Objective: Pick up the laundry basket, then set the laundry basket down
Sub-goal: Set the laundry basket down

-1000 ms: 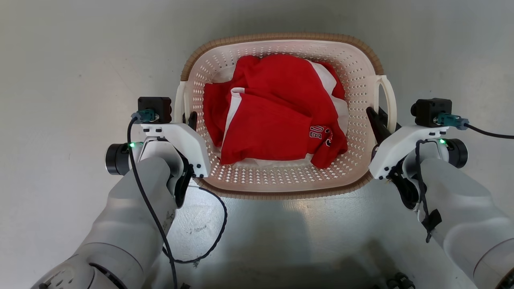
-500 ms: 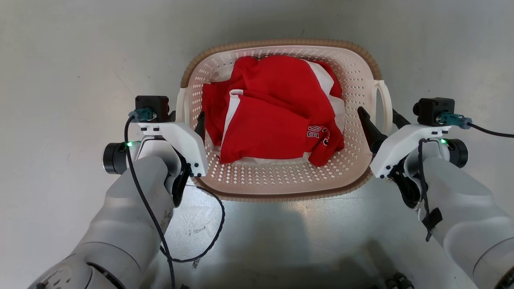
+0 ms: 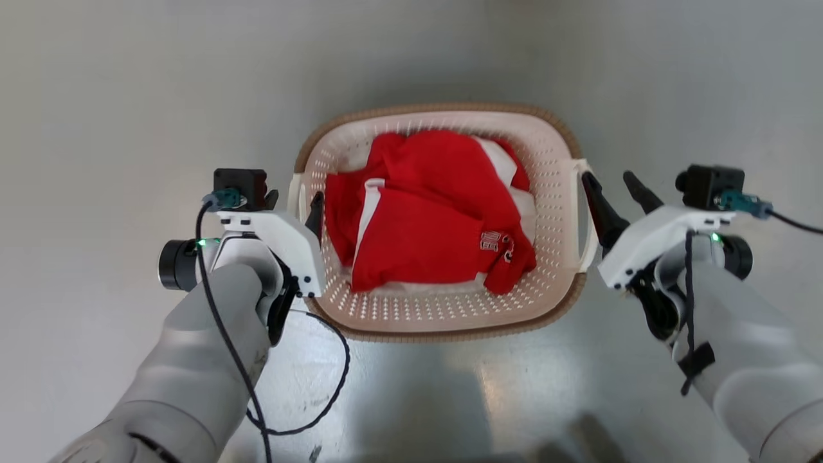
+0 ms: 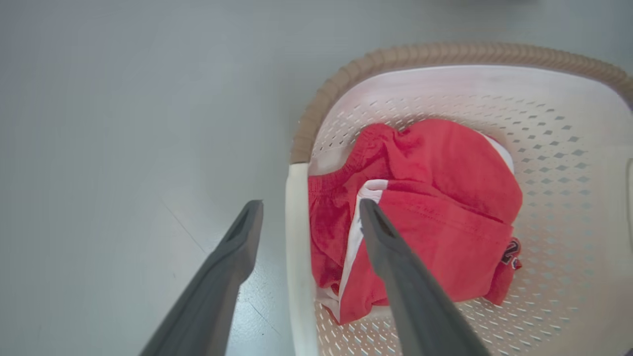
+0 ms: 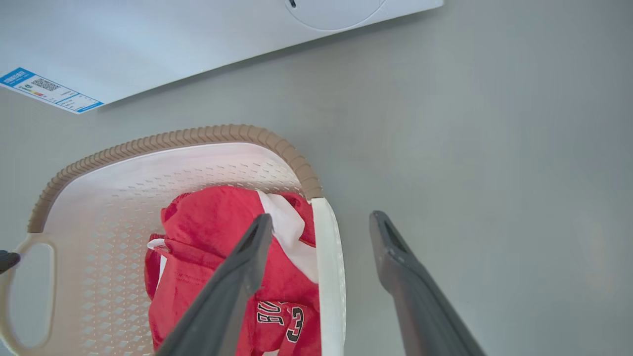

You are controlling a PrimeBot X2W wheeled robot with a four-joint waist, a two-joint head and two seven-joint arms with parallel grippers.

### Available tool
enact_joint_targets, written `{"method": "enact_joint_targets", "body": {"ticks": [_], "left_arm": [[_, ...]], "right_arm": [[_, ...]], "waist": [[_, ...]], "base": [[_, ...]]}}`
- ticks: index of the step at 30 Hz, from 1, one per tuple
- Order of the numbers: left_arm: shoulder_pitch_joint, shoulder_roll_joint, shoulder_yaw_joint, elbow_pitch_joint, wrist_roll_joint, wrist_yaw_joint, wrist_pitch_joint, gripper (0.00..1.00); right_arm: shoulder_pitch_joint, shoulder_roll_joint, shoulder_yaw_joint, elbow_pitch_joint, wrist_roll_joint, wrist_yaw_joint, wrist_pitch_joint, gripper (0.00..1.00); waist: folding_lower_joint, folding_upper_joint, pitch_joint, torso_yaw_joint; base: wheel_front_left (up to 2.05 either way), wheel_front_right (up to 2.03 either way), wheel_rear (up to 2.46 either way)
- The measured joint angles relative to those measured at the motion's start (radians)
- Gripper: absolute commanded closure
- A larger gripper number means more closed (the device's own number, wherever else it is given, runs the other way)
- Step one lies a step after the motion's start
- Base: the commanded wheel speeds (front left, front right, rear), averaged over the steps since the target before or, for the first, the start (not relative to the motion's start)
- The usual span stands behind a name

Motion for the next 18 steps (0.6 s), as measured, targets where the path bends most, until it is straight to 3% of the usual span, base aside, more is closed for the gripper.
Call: {"method": "enact_joint_targets", "body": {"ticks": [7,18], "left_arm": [[0.087,0.072,0.147,-0.185,0.117,0.009,-0.003,0.00],[0.324,0.080,0.400,-0.441,0.361,0.027,-0.003,0.00]], "right_arm": [[0.117,-0.015,-0.181,-0.119,-0.138,0.000,0.000,0.00],[0.333,0.012,-0.424,-0.387,-0.398,0.000,0.000,0.00]], "waist": [[0.0000,0.0000,-0.118,-0.022],[0.0001,0.0000,-0.312,-0.044]], "base": [[0.00,0.00,0.00],[0.00,0.00,0.00]]}}
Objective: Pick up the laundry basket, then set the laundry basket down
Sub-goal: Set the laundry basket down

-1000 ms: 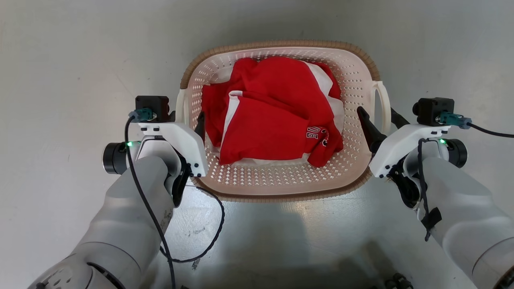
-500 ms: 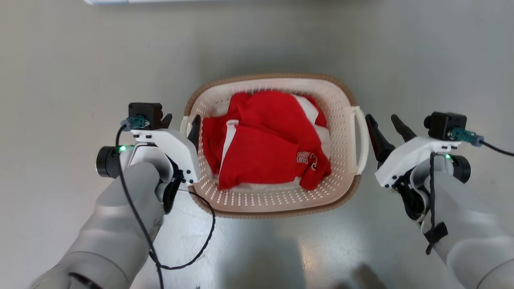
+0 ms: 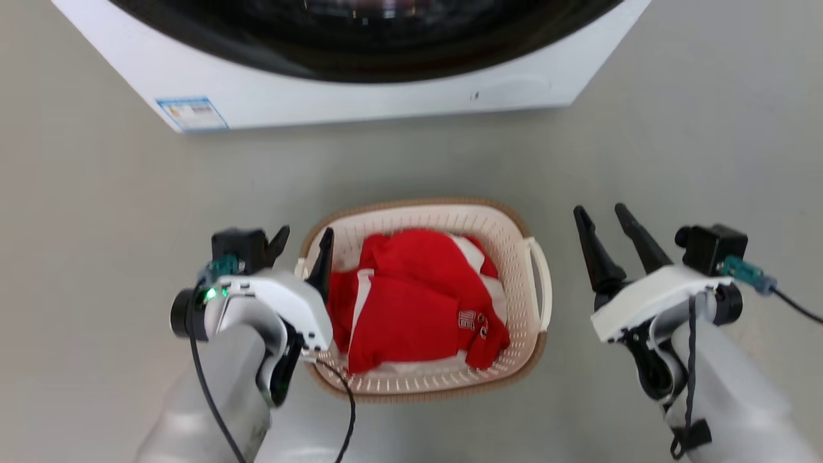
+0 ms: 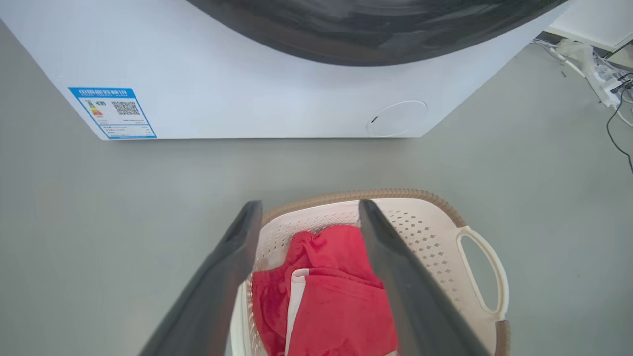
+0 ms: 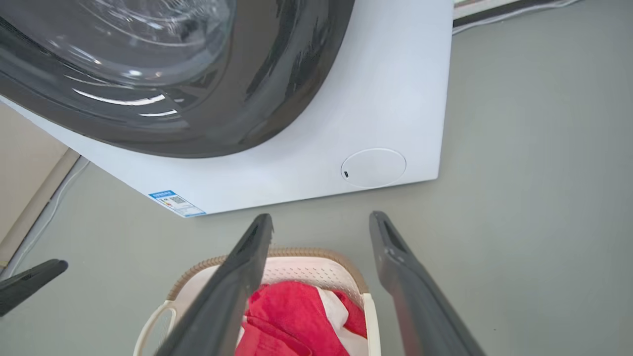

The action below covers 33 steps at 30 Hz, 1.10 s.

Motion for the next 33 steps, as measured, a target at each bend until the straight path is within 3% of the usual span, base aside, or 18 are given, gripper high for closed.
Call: {"method": "enact_joint_targets", "body": {"ticks": [12,19,27,33], "left_arm": [[0.269,-0.025,0.258,-0.317,0.229,-0.037,0.000,0.00],[0.396,-0.064,0.346,-0.445,0.325,-0.058,0.000,0.00],[0.498,-0.085,0.444,-0.596,0.371,-0.072,0.000,0.00],[0.565,-0.091,0.460,-0.689,0.388,-0.089,0.000,0.00]], "right_arm": [[0.180,0.023,-0.087,-0.181,-0.128,0.000,0.000,0.00],[0.264,0.038,-0.164,-0.274,-0.216,0.000,0.000,0.00],[0.358,0.071,-0.267,-0.375,-0.312,0.000,0.000,0.00],[0.413,0.085,-0.323,-0.434,-0.358,0.000,0.000,0.00]], "waist": [[0.0000,0.0000,-0.227,0.018],[0.0000,0.0000,-0.307,0.036],[0.0000,0.0000,-0.376,0.064],[0.0000,0.0000,-0.407,0.071]], "base": [[0.00,0.00,0.00],[0.00,0.00,0.00],[0.00,0.00,0.00],[0.00,0.00,0.00]]}}
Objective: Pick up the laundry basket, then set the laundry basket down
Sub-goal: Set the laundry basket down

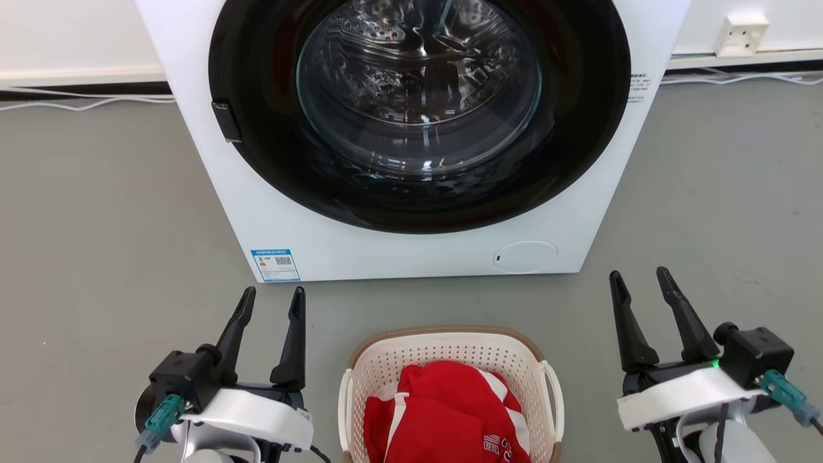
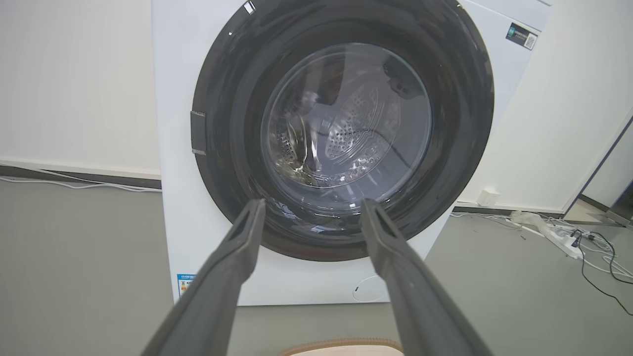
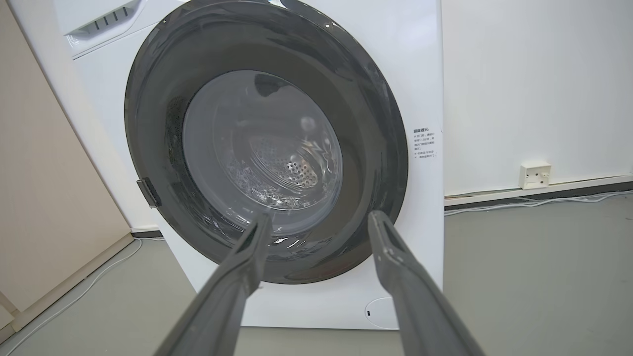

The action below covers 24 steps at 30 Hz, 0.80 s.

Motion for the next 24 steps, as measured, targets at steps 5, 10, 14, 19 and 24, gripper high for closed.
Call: {"method": "enact_joint_targets", "body": {"ticks": [5,10,14,19,24], "left_arm": [[0.019,0.000,-0.008,-0.039,-0.002,0.007,0.000,0.00],[0.044,0.000,-0.019,-0.051,-0.003,0.020,0.000,0.00],[0.047,0.000,-0.025,-0.051,-0.003,0.020,0.000,0.00],[0.048,0.000,-0.027,-0.051,-0.003,0.020,0.000,0.00],[0.048,0.000,-0.029,-0.050,-0.003,0.020,0.000,0.00]], "right_arm": [[0.028,0.026,-0.047,-0.030,-0.055,0.000,0.000,0.00],[0.053,0.041,-0.087,-0.043,-0.095,0.000,0.000,0.00],[0.054,0.048,-0.111,-0.046,-0.112,0.000,0.000,0.00],[0.054,0.050,-0.123,-0.048,-0.117,0.000,0.000,0.00],[0.054,0.051,-0.127,-0.048,-0.117,0.000,0.000,0.00]], "waist": [[0.0000,0.0000,-0.015,-0.001],[0.0000,0.0000,-0.023,-0.004],[0.0000,0.0000,-0.024,-0.008],[0.0000,0.0000,-0.024,-0.013],[0.0000,0.0000,-0.020,-0.017]], "base": [[0.00,0.00,0.00],[0.00,0.00,0.00],[0.00,0.00,0.00],[0.00,0.00,0.00],[0.00,0.00,0.00]]}}
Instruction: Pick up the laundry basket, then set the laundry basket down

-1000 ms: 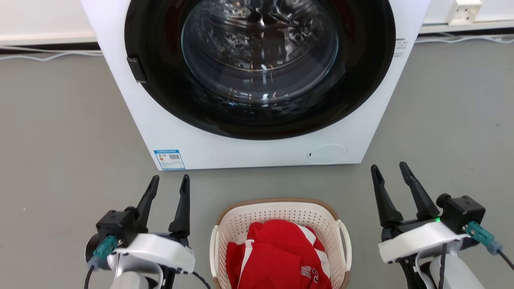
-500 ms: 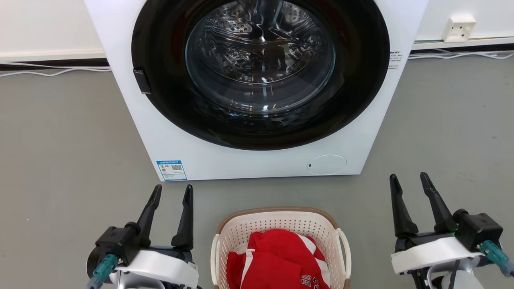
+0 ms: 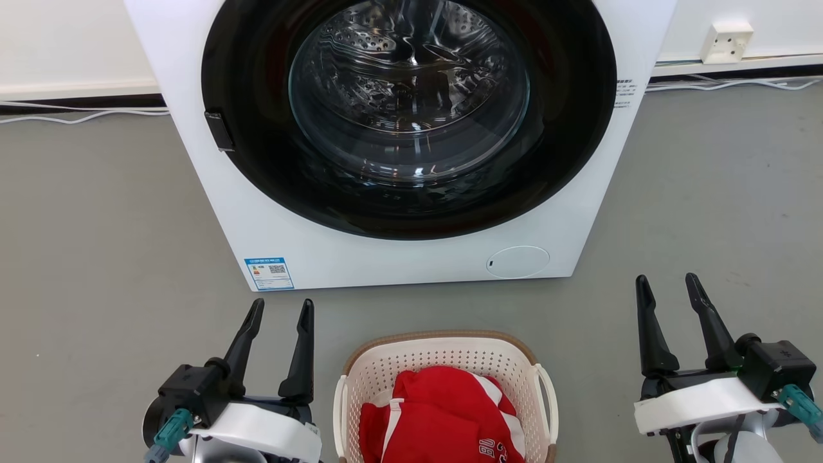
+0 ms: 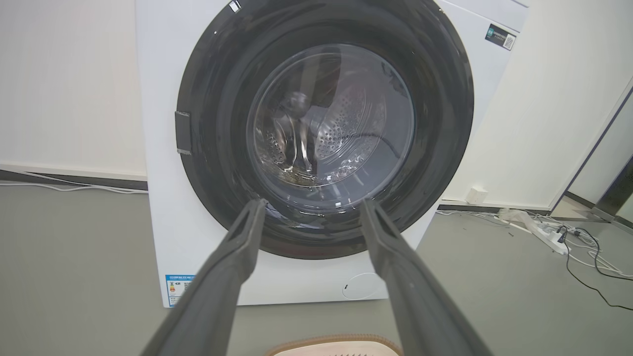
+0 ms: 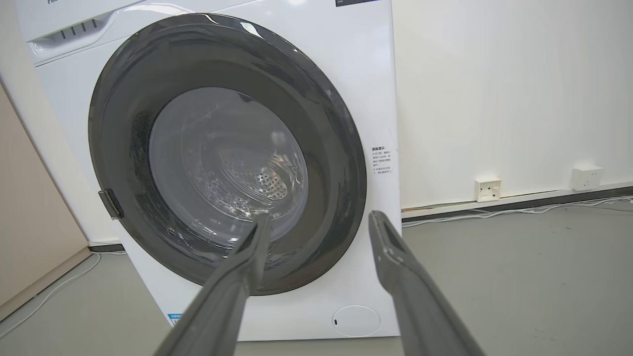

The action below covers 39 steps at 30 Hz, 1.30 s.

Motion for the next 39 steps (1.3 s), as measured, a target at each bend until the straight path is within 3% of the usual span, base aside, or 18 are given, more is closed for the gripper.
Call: {"method": "enact_joint_targets", "body": {"ticks": [12,13,18,39], "left_arm": [[0.000,0.000,-0.005,0.012,-0.020,0.000,0.000,0.00],[0.000,-0.001,-0.005,0.020,-0.024,0.000,0.000,1.00],[0.031,-0.006,-0.005,0.072,-0.033,0.000,0.003,1.00],[0.034,-0.002,0.018,0.088,-0.259,-0.003,0.059,1.00]], "right_arm": [[-0.001,0.004,0.002,0.001,0.002,0.000,0.000,0.00],[0.000,0.005,0.002,0.007,0.002,0.000,0.000,1.00],[0.029,0.016,0.002,0.060,0.014,0.000,0.006,1.00],[0.036,0.021,-0.008,0.060,0.246,0.000,0.062,1.00]], "waist": [[0.0000,0.0000,0.003,-0.011],[0.0001,0.0000,0.003,-0.012],[0.0001,0.0000,0.003,-0.011],[0.0003,0.0000,-0.003,-0.004]], "base": [[0.00,0.00,0.00],[0.00,0.00,0.00],[0.00,0.00,0.00],[0.00,0.00,0.00]]}}
